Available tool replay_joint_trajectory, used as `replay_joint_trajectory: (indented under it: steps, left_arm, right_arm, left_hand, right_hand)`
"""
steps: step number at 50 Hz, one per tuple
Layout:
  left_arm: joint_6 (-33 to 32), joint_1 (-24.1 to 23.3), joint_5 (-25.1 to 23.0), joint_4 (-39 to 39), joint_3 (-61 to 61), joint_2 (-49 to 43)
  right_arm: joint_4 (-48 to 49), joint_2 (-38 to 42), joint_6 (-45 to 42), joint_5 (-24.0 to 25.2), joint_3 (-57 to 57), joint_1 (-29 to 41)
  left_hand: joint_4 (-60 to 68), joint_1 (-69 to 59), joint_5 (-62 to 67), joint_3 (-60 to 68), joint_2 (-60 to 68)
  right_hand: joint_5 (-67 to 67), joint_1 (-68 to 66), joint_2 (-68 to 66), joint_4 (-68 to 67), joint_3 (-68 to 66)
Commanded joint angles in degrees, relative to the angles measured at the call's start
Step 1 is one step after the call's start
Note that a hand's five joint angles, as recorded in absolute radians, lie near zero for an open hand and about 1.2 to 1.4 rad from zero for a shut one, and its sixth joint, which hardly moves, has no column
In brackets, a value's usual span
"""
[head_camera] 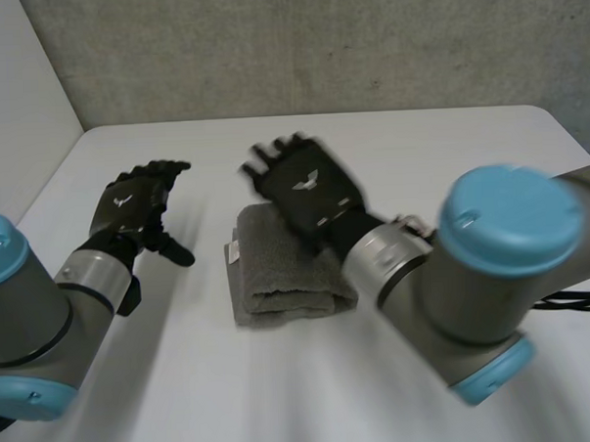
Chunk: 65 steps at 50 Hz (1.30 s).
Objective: Fold the laundry
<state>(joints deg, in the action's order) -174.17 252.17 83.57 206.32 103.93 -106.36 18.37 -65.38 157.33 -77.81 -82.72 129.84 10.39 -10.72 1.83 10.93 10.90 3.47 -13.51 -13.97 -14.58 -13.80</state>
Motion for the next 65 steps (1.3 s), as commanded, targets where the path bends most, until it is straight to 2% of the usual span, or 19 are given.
replay_joint_trajectory:
  steps: [1, 5, 7, 10, 12, 15, 21, 27, 29, 32, 34, 35, 37, 38, 39, 40, 42, 49, 65]
  left_arm:
    - [0.6, -6.7, 0.5, -0.3, -6.5, -2.1]
    - [0.6, -10.6, 1.0, -0.8, -10.3, -5.9]
    - [0.3, -13.3, 3.3, -1.9, -13.4, -9.7]
    - [0.1, -14.0, 4.9, -2.6, -14.7, -12.2]
    - [0.0, -14.5, 7.5, -4.4, -17.1, -17.4]
    - [0.0, -14.5, 8.1, -6.7, -18.9, -21.8]
    - [0.0, -14.4, 8.4, -10.0, -20.5, -23.7]
    - [0.1, -14.4, 8.5, -13.1, -21.1, -16.9]
    - [0.1, -14.4, 8.5, -13.7, -21.2, -14.1]
    - [0.1, -14.3, 8.5, -15.3, -21.6, -7.9]
    - [0.0, -14.0, 8.5, -18.7, -22.9, -1.3]
    - [0.0, -14.0, 8.5, -18.7, -22.9, -1.3]
    - [0.0, -13.7, 8.5, -21.3, -24.1, 1.5]
    - [0.1, -13.5, 8.6, -24.9, -25.9, 3.9]
    - [0.1, -12.8, 8.8, -28.9, -27.6, 6.1]
    - [0.1, -12.8, 8.8, -29.0, -27.6, 6.2]
    - [0.1, -9.6, 10.6, -36.7, -31.0, 9.3]
    - [-0.1, -5.1, 12.8, -45.7, -34.5, 12.6]
    - [-0.1, -4.5, 12.6, -46.4, -34.4, 12.9]
  right_arm:
    - [-3.6, -0.5, 15.1, 0.1, 0.1, -7.8]
    - [-7.0, 3.0, 19.2, 0.5, 2.5, -9.3]
    - [-11.0, 6.5, 21.3, 0.6, 5.2, -9.6]
    - [-13.7, 10.1, 21.7, 0.8, 7.0, -9.7]
    - [-14.4, 11.9, 21.7, 0.7, 7.8, -9.7]
    - [-14.9, 14.7, 21.6, 0.5, 9.2, -9.7]
    - [-16.3, 17.0, 20.9, 0.4, 11.0, -9.5]
    - [-18.5, 13.0, 20.1, -0.1, 11.8, -9.5]
    - [-18.5, 6.5, 20.2, -0.1, 11.0, -9.8]
    - [-18.5, 3.2, 20.2, -0.3, 10.7, -9.9]
    - [-18.7, -3.1, 20.6, -1.4, 10.7, -10.5]
    - [-18.7, -3.1, 20.6, -1.4, 10.7, -10.5]
    - [-19.0, -8.7, 20.7, -4.7, 11.3, -11.2]
    - [-19.0, -8.7, 20.6, -4.7, 11.3, -11.2]
    - [-19.8, -10.9, 20.3, -7.2, 11.6, -11.3]
    - [-19.8, -10.9, 20.3, -7.2, 11.6, -11.3]
    - [-23.2, -14.6, 19.6, -10.9, 13.3, -12.7]
    - [-28.8, -16.2, 19.2, -11.9, 16.2, -17.2]
    - [-30.3, -16.2, 19.1, -12.6, 17.5, -19.7]
  left_hand:
    - [2.7, -2.4, 1.2, 2.1, 2.2]
    - [2.5, -2.2, 1.1, 2.0, 2.0]
    - [2.4, -2.0, 0.9, 1.8, 1.8]
    - [2.4, -2.0, 0.9, 1.8, 1.8]
    - [2.2, -1.9, 0.7, 1.6, 1.7]
    - [1.7, -1.4, 0.2, 1.1, 1.2]
    - [0.8, -0.5, -0.6, 0.3, 0.3]
    - [0.3, 0.0, -1.1, -0.2, -0.2]
    - [0.3, 0.0, -1.1, -0.2, -0.2]
    - [0.3, 0.0, -1.1, -0.2, -0.2]
    - [0.2, 0.2, -1.3, -0.4, -0.4]
    - [0.2, 0.2, -1.3, -0.4, -0.4]
    - [0.3, 0.0, -1.1, -0.2, -0.2]
    - [0.2, 0.2, -1.3, -0.4, -0.4]
    - [0.2, 0.2, -1.3, -0.4, -0.4]
    - [0.2, 0.2, -1.3, -0.4, -0.4]
    - [0.2, 0.2, -1.3, -0.4, -0.4]
    - [0.2, 0.2, -1.3, -0.4, -0.4]
    - [0.2, 0.2, -1.3, -0.4, -0.4]
  right_hand:
    - [-3.5, 3.5, 4.0, 4.6, 3.8]
    - [-3.5, 3.5, 4.0, 4.6, 3.8]
    - [-3.5, 3.5, 4.0, 4.6, 3.8]
    - [-3.5, 3.5, 4.0, 4.6, 3.8]
    - [-3.5, 3.5, 4.0, 4.6, 3.8]
    - [-3.5, 3.5, 4.0, 4.6, 3.8]
    - [-3.5, 3.5, 4.0, 4.6, 3.8]
    - [-3.5, 3.5, 4.0, 4.6, 3.8]
    - [-3.5, 3.5, 4.0, 4.6, 3.8]
    - [-3.5, 3.5, 4.0, 4.6, 3.8]
    - [-3.5, 3.5, 4.0, 4.6, 3.8]
    - [-3.5, 3.5, 4.0, 4.6, 3.8]
    - [-3.5, 3.5, 4.0, 4.6, 3.8]
    - [-3.5, 3.5, 4.0, 4.6, 3.8]
    - [-3.5, 3.5, 4.0, 4.6, 3.8]
    - [-3.5, 3.5, 4.0, 4.6, 3.8]
    - [-3.5, 3.5, 4.0, 4.6, 3.8]
    - [-3.5, 3.5, 4.0, 4.6, 3.8]
    - [-3.5, 3.5, 4.0, 4.6, 3.8]
